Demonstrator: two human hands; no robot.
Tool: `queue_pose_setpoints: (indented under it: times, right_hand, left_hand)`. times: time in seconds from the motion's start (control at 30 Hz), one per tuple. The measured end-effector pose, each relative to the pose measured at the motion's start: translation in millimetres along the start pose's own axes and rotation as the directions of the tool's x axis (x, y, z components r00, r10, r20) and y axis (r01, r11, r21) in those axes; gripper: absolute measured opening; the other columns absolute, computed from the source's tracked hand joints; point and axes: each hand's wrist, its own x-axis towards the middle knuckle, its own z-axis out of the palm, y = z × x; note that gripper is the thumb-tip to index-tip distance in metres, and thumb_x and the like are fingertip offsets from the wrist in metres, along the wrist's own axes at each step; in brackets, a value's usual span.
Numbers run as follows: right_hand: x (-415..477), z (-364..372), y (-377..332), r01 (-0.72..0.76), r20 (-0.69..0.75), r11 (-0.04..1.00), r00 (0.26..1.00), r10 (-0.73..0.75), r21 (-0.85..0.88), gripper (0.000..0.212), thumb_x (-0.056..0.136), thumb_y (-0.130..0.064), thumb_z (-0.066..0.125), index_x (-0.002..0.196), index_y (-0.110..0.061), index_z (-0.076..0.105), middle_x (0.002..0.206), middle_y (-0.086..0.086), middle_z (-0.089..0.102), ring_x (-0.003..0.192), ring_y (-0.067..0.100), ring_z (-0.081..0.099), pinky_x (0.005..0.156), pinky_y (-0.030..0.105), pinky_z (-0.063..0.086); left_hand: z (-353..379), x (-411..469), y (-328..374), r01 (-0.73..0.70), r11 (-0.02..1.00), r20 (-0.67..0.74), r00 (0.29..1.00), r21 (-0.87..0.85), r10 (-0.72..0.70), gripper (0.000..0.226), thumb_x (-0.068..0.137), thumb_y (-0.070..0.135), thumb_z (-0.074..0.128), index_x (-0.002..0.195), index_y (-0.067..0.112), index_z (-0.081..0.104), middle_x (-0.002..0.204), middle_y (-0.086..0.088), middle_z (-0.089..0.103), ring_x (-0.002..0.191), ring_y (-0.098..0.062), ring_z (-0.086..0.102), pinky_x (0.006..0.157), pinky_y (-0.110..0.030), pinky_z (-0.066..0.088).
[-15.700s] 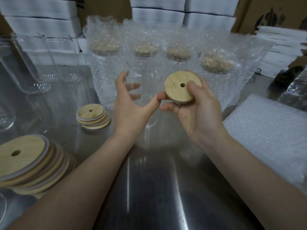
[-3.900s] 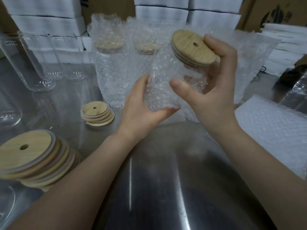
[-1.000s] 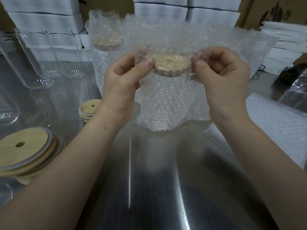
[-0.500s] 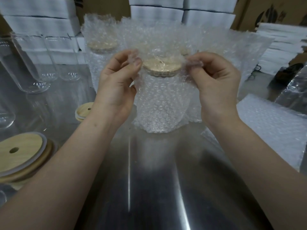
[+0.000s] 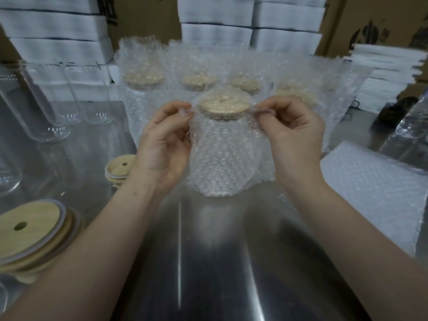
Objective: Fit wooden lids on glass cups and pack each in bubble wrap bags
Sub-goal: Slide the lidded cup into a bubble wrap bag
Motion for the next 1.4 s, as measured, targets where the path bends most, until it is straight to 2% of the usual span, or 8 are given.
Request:
queue_pose_setpoints:
  times: [0.4,0.6,0.73,1.0,1.13,1.2,1.27,1.4]
  right_hand:
    - [-9.0,1.5,3.9,-0.007,-0.019,0.994,1.000,0.005,-0.108,0.027,0.087,0.002,0.060,0.079,-0.022,0.066,0.076,-0.011,0.067,0.073,-0.002,0.062,0.069,0.016,0.051]
    - [-18.8,6.6,-0.6,0.012,0.048,0.974,0.999,-0.001,-0.228,0.003,0.089,-0.021,0.060,0.087,-0.020,0.062,0.081,-0.012,0.065,0.079,-0.001,0.062,0.073,0.016,0.048]
    - [-25.6,12.1,-7.4,-0.023,0.050,0.881,0.997,0.053,-0.473,0.037,0.085,-0.041,0.060,0.114,-0.020,0.067,0.109,-0.014,0.066,0.104,0.005,0.062,0.094,0.033,0.052]
    - [-32.7,16.3,-8.1,0.032,0.204,0.639,0.959,0.198,-0.768,0.106,0.067,-0.072,0.063,0.152,-0.030,0.017,0.110,-0.010,0.024,0.089,0.005,0.040,0.076,0.023,0.039]
    - [-31.2,13.8,-0.3,0.023,0.175,0.654,0.970,0.168,-0.756,0.105,0.070,-0.058,0.077,0.152,-0.029,0.018,0.113,-0.010,0.024,0.083,-0.002,0.029,0.063,0.008,0.034]
    - [-32.8,13.8,1.7,0.022,0.140,0.675,0.983,0.120,-0.737,0.102,0.070,-0.055,0.080,0.150,-0.026,0.024,0.115,-0.011,0.026,0.080,-0.008,0.025,0.063,0.003,0.035]
    - [-35.7,16.0,3.6,0.019,0.101,0.699,0.992,0.076,-0.715,0.099,0.069,-0.053,0.082,0.147,-0.023,0.030,0.119,-0.010,0.028,0.083,-0.012,0.023,0.065,0.010,0.036]
    - [-36.5,20.2,9.0,0.009,0.044,0.710,0.999,0.031,-0.704,0.096,0.068,-0.048,0.085,0.143,-0.017,0.034,0.129,0.000,0.035,0.086,-0.012,0.024,0.071,0.018,0.035]
  left_hand:
    - [6.0,-3.3,-3.3,-0.019,0.980,-0.096,0.995,0.198,0.039,0.014,0.084,0.025,0.065,0.070,0.023,0.068,0.075,0.009,0.067,0.069,-0.007,0.061,0.059,-0.019,0.046]
    - [5.1,-2.0,-6.6,0.009,0.993,-0.174,0.985,0.114,0.011,0.007,0.070,0.013,0.068,0.073,0.019,0.071,0.074,0.004,0.070,0.067,-0.007,0.064,0.064,-0.018,0.053]
    - [3.6,-1.7,-3.4,0.121,0.986,-0.154,0.983,0.115,-0.102,0.014,0.071,0.019,0.070,0.080,0.020,0.060,0.083,0.004,0.068,0.072,-0.009,0.063,0.063,-0.022,0.054]
    - [14.0,-6.1,1.7,0.241,0.964,-0.209,0.954,0.109,-0.215,0.048,0.065,0.019,0.075,0.111,0.015,0.065,0.093,0.003,0.074,0.087,-0.010,0.069,0.060,-0.025,0.055]
    - [20.7,-10.2,-3.8,0.241,0.952,-0.229,0.953,0.186,-0.197,0.063,0.069,0.022,0.075,0.130,0.009,0.061,0.118,-0.003,0.068,0.109,-0.014,0.064,0.069,-0.025,0.053]
    - [20.4,-9.8,-6.3,0.211,0.955,-0.192,0.966,0.209,-0.171,0.042,0.082,0.018,0.070,0.122,0.010,0.064,0.106,0.001,0.069,0.097,-0.008,0.066,0.064,-0.021,0.053]
    - [23.3,-9.8,-8.0,0.190,0.952,-0.147,0.977,0.242,-0.157,0.012,0.090,0.016,0.063,0.100,0.018,0.070,0.091,0.007,0.071,0.085,-0.003,0.067,0.062,-0.019,0.052]
    - [26.1,-1.6,-12.2,0.218,0.897,-0.233,0.963,0.386,-0.134,0.011,0.091,0.029,0.062,0.101,0.025,0.062,0.105,0.006,0.068,0.105,-0.012,0.061,0.087,-0.031,0.043]
